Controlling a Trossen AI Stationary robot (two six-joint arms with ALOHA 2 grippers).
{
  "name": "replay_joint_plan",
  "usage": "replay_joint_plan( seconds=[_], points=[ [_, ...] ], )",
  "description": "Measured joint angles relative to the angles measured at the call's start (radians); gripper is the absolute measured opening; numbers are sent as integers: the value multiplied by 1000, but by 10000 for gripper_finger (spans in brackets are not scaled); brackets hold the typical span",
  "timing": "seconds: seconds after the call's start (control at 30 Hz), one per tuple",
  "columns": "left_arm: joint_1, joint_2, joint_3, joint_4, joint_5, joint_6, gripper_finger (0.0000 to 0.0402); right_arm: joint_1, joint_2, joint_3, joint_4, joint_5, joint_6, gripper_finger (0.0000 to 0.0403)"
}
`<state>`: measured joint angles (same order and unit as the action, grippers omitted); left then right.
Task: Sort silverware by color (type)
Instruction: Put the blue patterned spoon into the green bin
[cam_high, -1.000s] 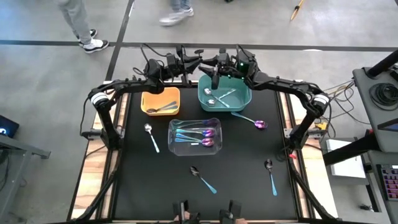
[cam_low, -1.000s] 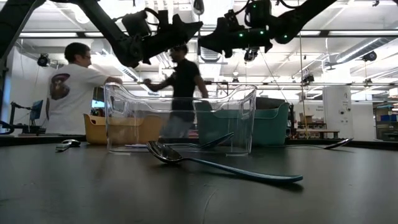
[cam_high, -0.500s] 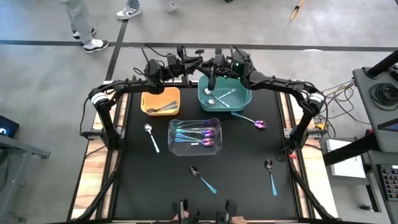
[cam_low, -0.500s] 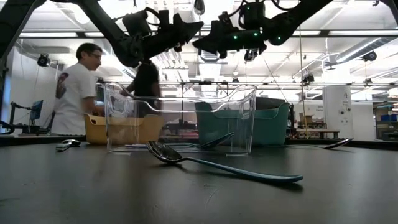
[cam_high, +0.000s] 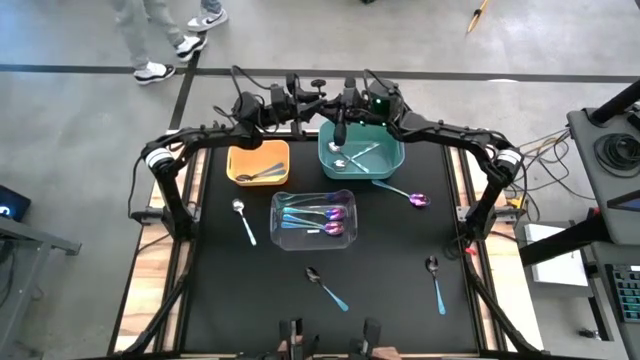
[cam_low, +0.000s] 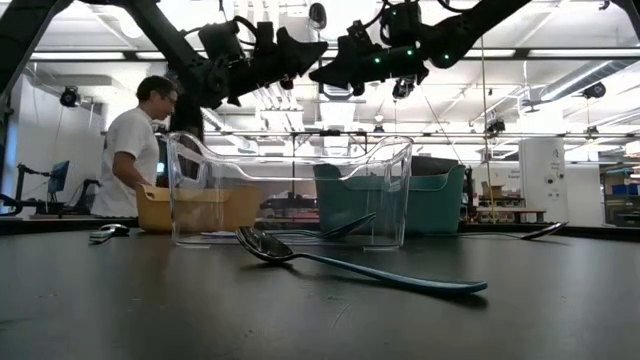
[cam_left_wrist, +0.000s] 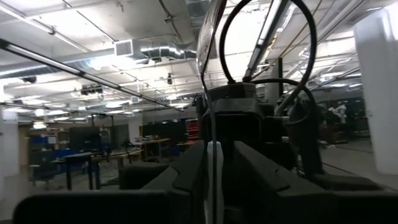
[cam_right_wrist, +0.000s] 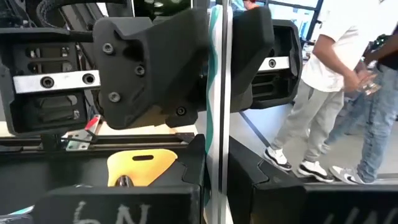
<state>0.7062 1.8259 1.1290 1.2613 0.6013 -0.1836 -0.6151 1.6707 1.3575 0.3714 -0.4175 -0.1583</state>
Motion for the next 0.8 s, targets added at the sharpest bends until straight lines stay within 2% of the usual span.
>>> replay_joint_plan(
  seconds=[0.2, 0.4, 0.47, 0.63, 0.8],
  points=[
    [40, -2, 0, 0, 56, -53, 146, -5, 0, 2, -16, 2, 1, 24],
    [113, -7, 0, 3, 128, -139, 209, -24, -2, 73, -234, 3, -26, 24],
    [133, -9, 0, 7, 161, -172, 219, -27, -2, 106, -332, 16, -56, 24],
    [149, -12, 0, 42, 233, -227, 221, -28, -3, 172, -562, 173, -179, 24],
    [148, -45, -16, 47, 240, -221, 206, -54, -3, 213, -744, 186, -205, 24]
  ],
)
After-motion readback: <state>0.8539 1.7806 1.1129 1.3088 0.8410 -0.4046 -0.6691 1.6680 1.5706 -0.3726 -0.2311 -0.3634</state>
